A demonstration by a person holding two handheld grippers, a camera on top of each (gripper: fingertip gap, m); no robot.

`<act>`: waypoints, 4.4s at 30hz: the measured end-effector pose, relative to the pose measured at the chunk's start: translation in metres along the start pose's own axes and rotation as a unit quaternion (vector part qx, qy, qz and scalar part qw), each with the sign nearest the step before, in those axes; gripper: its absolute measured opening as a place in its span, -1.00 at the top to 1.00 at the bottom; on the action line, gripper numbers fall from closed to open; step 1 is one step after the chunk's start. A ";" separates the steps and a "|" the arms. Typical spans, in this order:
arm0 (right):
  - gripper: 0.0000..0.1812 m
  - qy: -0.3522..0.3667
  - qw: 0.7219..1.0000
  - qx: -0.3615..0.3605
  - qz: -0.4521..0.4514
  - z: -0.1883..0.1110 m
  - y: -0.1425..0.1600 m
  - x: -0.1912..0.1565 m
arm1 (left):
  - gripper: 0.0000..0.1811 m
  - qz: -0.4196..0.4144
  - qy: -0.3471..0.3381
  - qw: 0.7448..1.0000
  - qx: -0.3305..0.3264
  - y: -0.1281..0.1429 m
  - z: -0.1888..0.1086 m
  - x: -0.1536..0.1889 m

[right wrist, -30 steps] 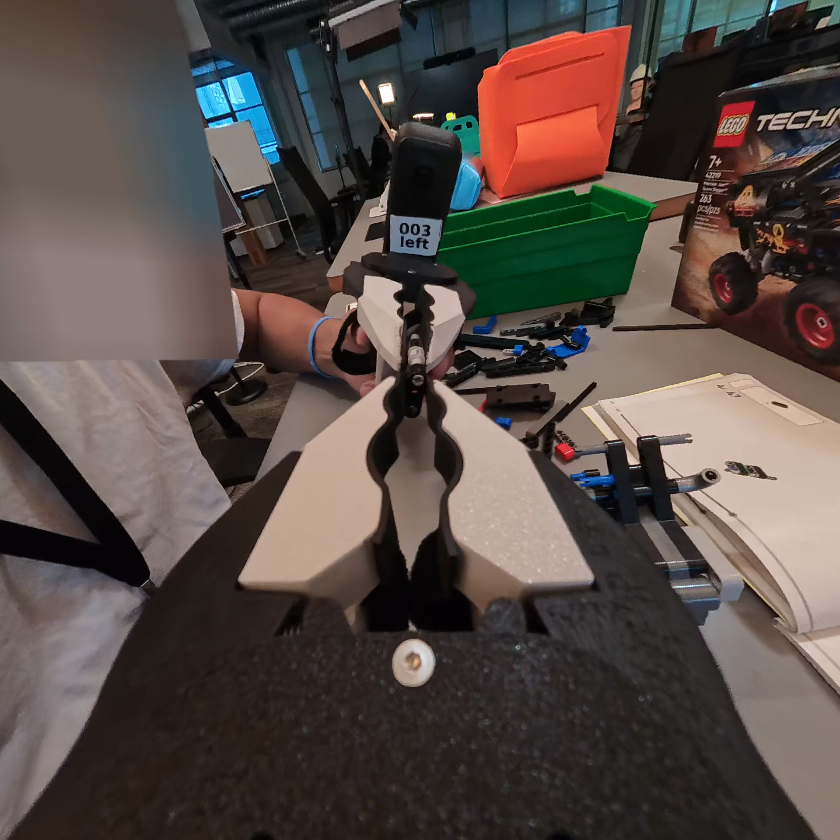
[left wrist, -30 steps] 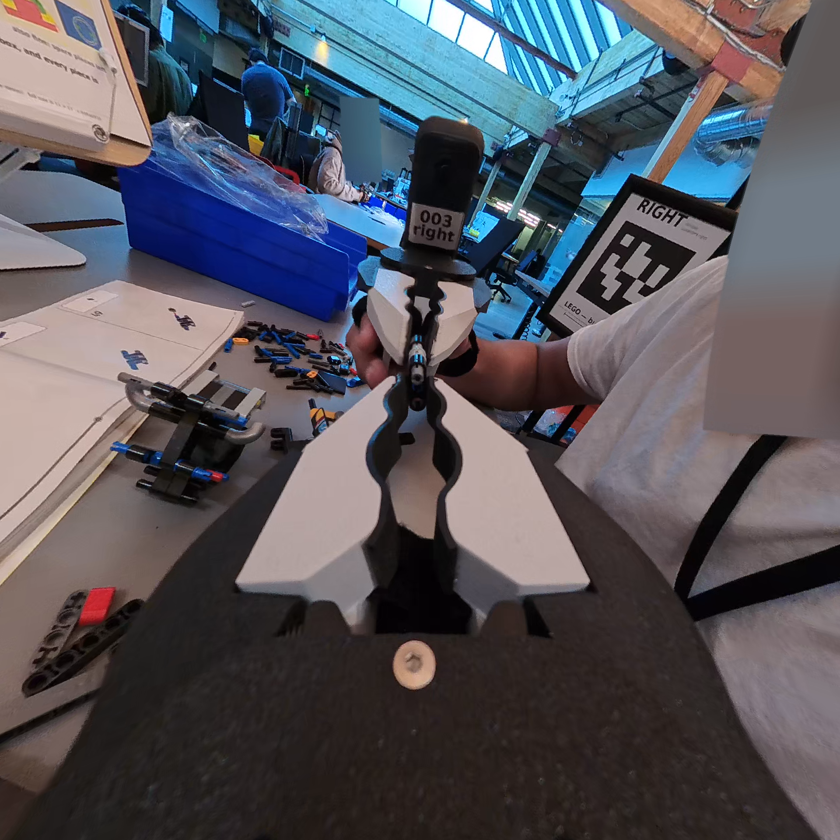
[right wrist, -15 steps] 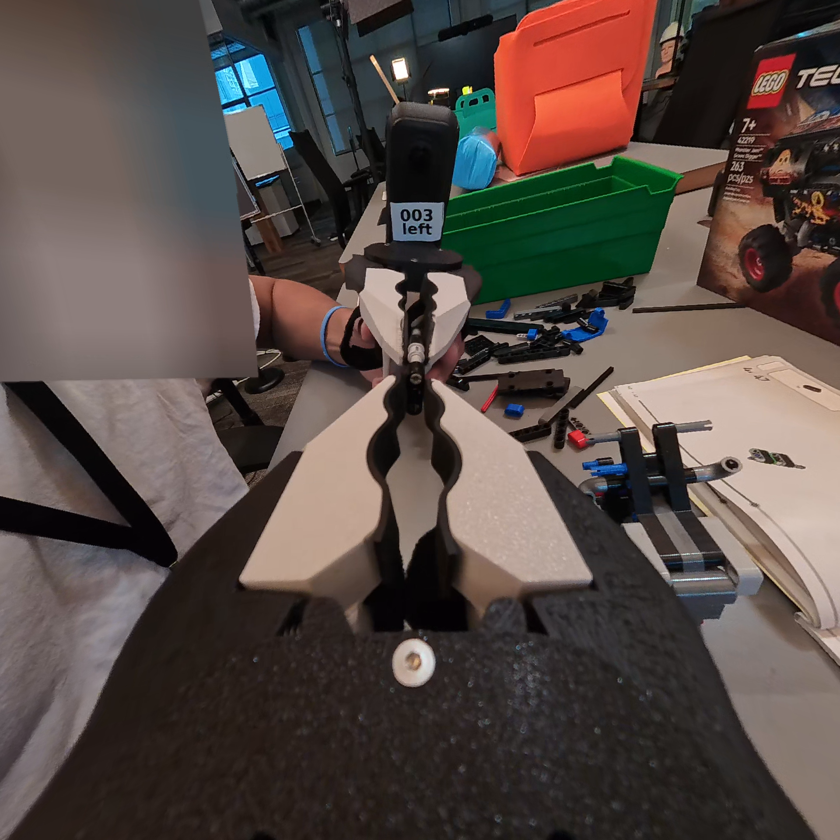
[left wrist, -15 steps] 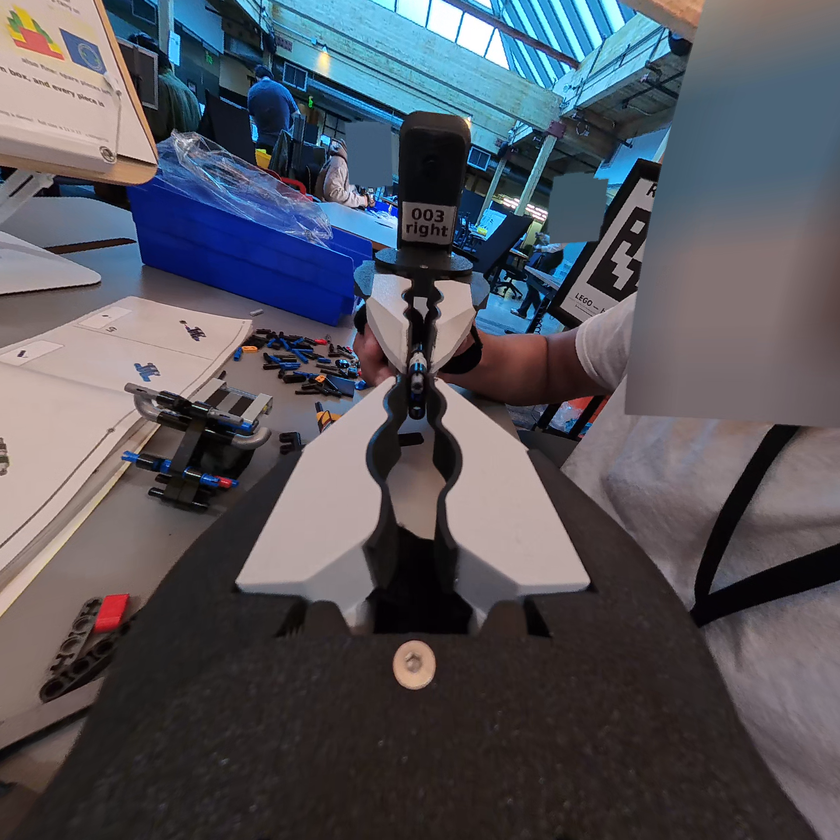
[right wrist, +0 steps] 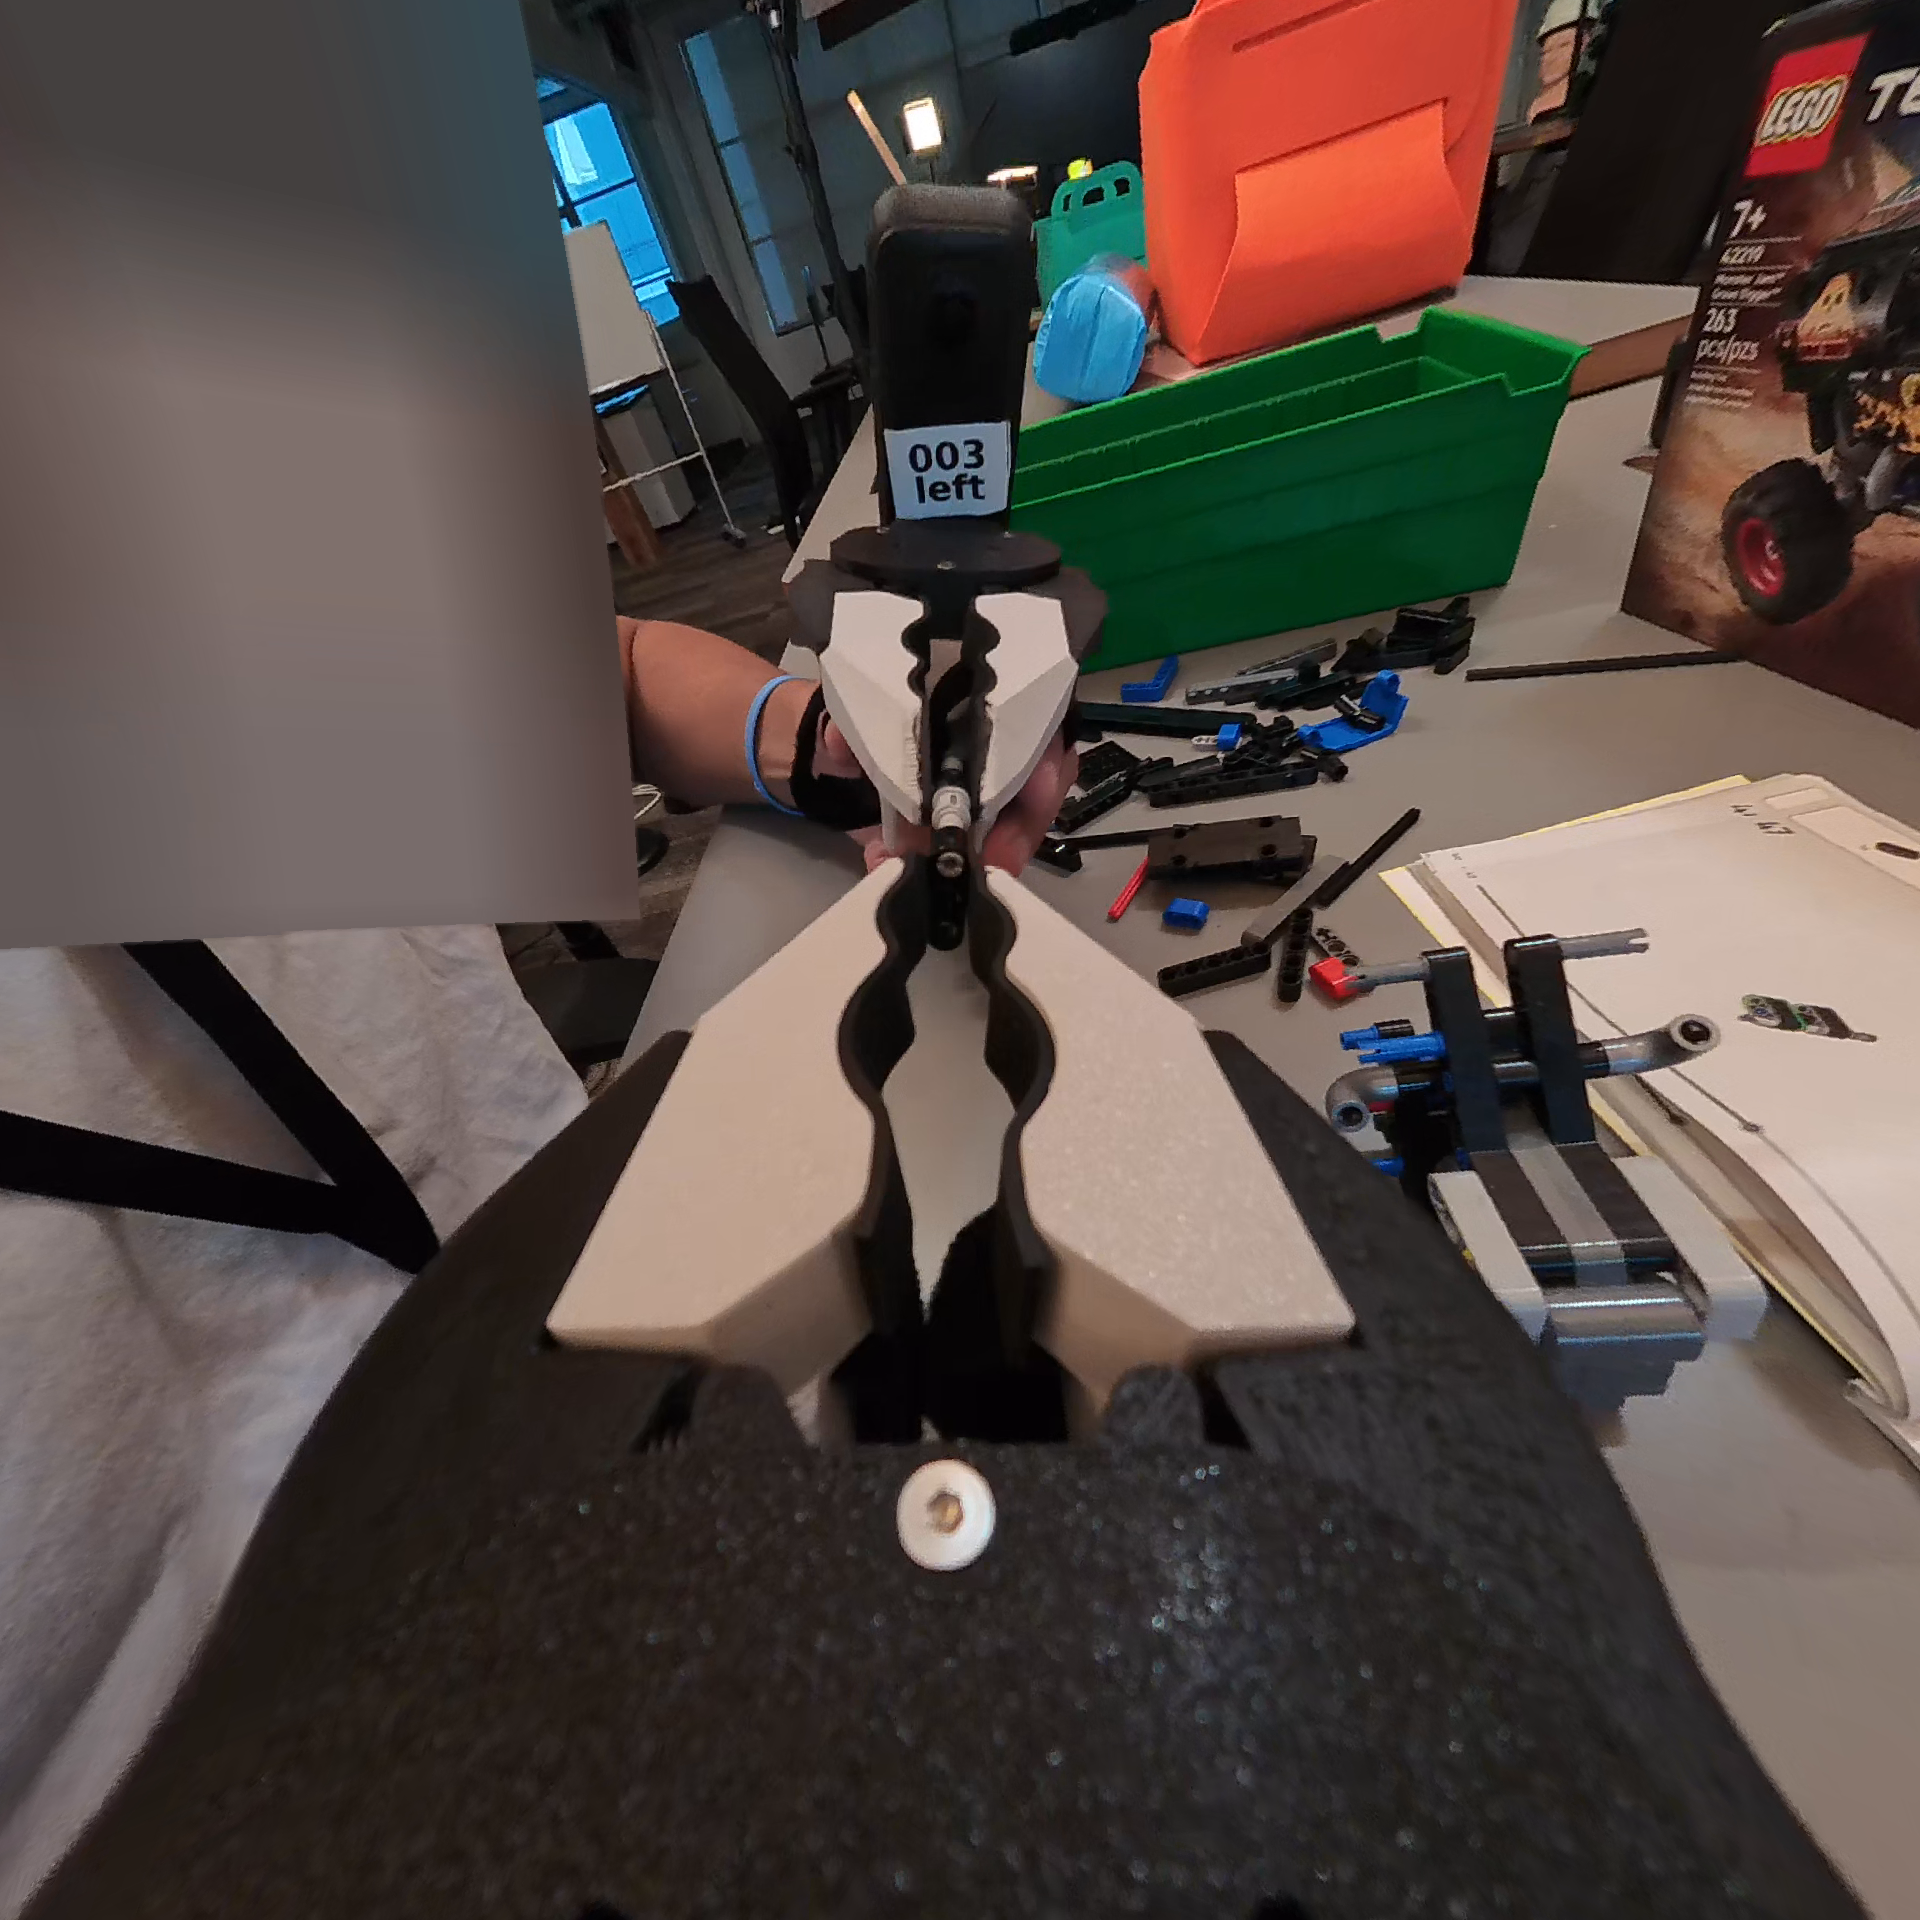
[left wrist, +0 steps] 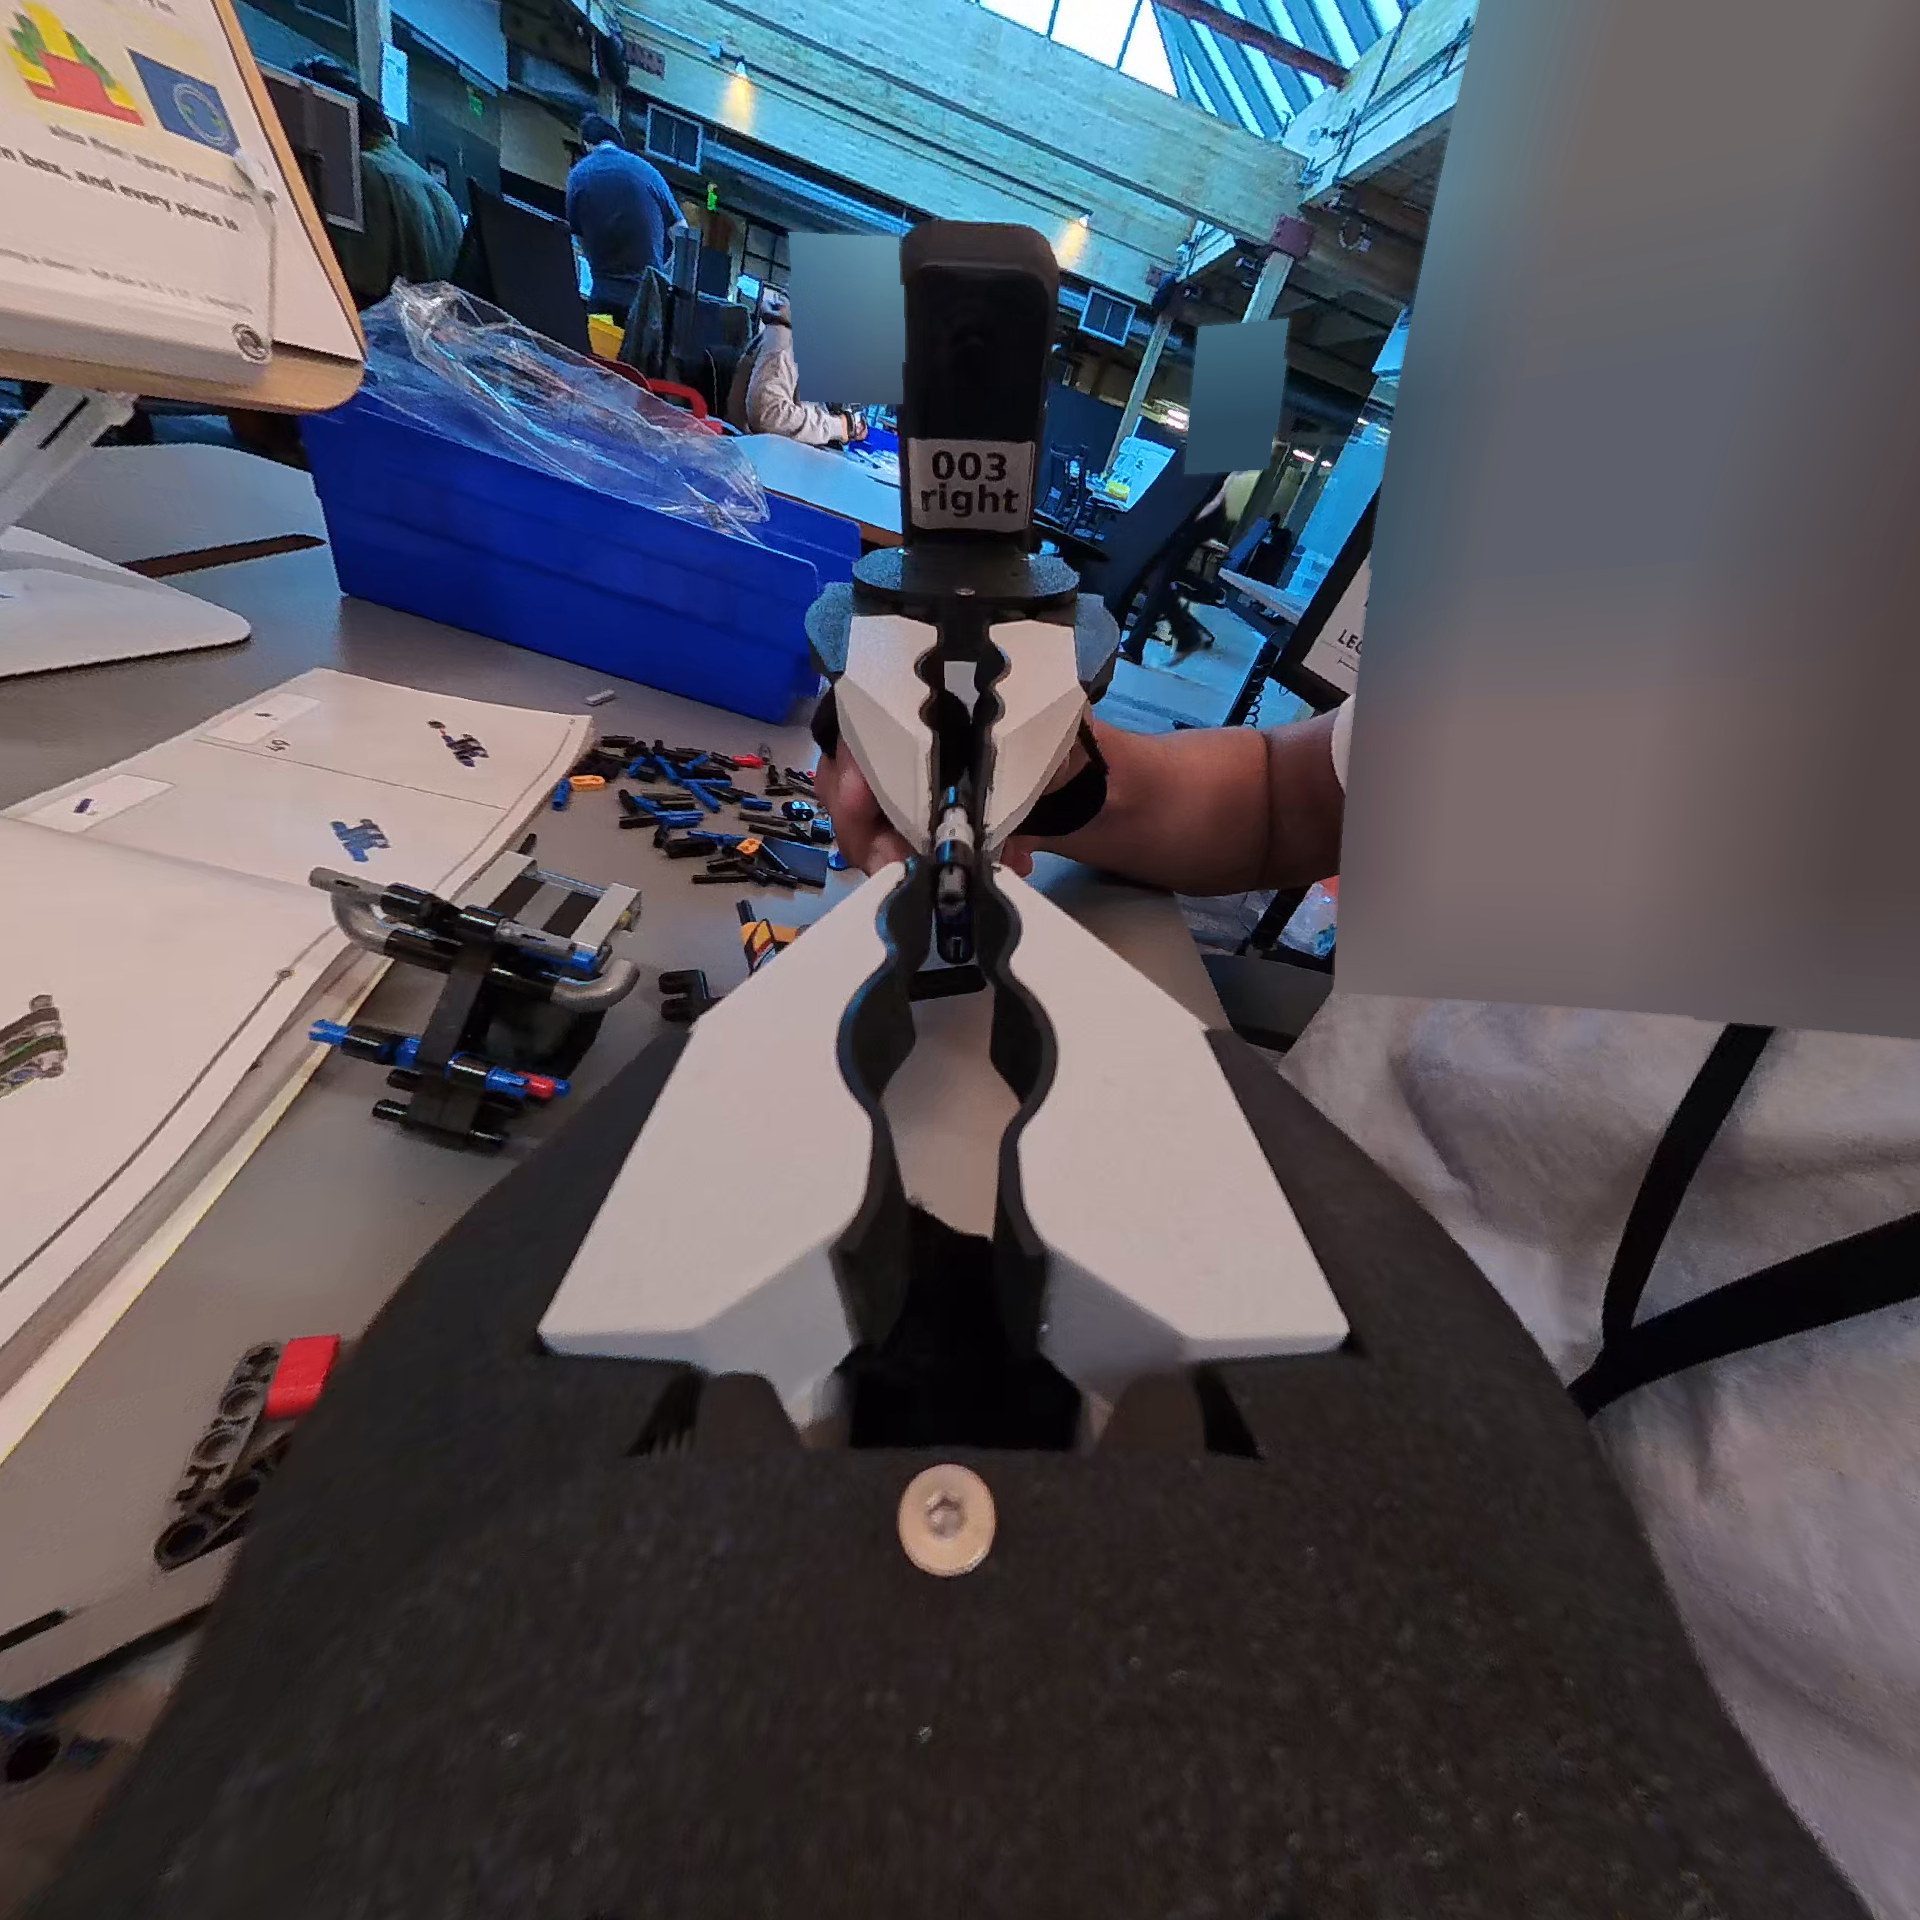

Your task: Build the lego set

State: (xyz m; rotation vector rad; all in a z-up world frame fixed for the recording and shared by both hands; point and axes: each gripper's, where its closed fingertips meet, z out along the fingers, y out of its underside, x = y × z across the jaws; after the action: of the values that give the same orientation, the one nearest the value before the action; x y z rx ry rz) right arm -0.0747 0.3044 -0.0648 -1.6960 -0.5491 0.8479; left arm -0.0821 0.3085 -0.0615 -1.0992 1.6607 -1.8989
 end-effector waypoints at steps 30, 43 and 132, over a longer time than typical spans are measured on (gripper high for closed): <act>0.93 -0.013 0.997 -0.067 -0.022 0.005 0.021 -0.007 | 0.94 0.056 -0.005 0.993 -0.103 0.025 0.005 0.007; 0.93 -0.011 0.990 -0.131 -0.049 0.022 0.051 -0.012 | 0.95 0.070 -0.003 0.992 -0.105 0.027 0.009 0.013; 0.62 0.382 0.782 -0.287 -0.399 0.005 0.041 0.051 | 0.94 -0.111 -0.079 0.987 -0.080 0.047 0.027 -0.030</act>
State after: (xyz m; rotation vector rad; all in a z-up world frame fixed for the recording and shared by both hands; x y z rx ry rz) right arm -0.0486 0.3328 -0.1181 -1.8818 -0.8867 -0.6908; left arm -0.0529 0.3024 -0.1150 -1.5140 1.6830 -1.7757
